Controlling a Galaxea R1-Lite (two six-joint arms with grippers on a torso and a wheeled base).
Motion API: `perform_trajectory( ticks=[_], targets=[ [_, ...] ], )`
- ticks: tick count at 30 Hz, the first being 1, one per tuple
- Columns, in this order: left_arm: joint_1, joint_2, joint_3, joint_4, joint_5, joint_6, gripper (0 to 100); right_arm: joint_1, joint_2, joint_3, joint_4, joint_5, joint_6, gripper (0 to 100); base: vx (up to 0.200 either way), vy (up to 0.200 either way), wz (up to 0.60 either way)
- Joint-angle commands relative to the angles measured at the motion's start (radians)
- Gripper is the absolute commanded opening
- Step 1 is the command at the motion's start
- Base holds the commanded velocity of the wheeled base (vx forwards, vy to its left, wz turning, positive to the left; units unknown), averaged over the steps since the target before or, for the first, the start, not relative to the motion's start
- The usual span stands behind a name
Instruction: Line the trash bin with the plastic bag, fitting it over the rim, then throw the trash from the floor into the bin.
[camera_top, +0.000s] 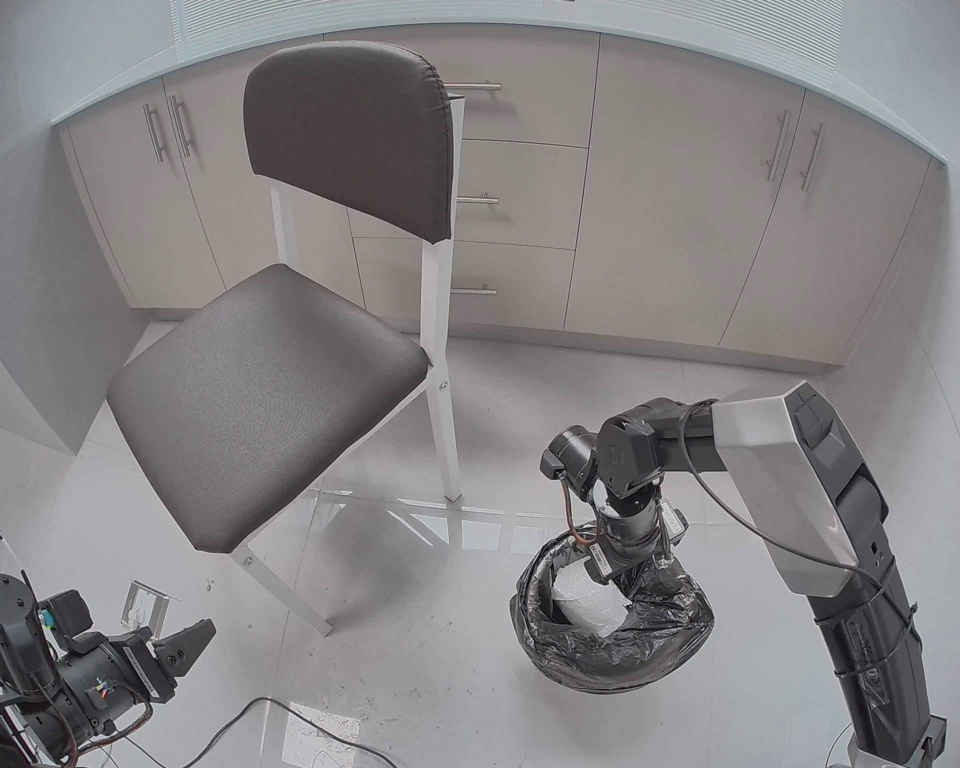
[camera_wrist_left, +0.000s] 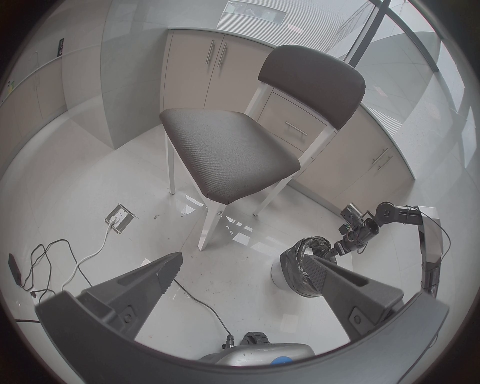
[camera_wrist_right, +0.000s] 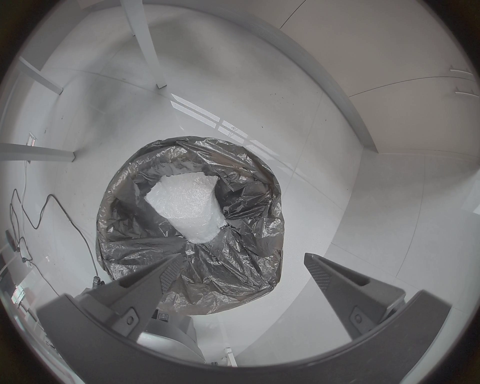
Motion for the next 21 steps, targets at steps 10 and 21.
perform_trajectory(
  ticks=[10, 21],
  targets=[
    [-0.001, 0.002, 0.000, 0.002, -0.002, 0.000, 100, 0.003, 0.095, 0.000, -0.136, -0.001, 0.069, 0, 0.000, 0.000, 0.00],
    [-0.001, 0.002, 0.000, 0.005, -0.003, 0.000, 100, -0.010, 0.218, 0.000, -0.364, 0.016, 0.073, 0, 0.000, 0.000, 0.00]
  ],
)
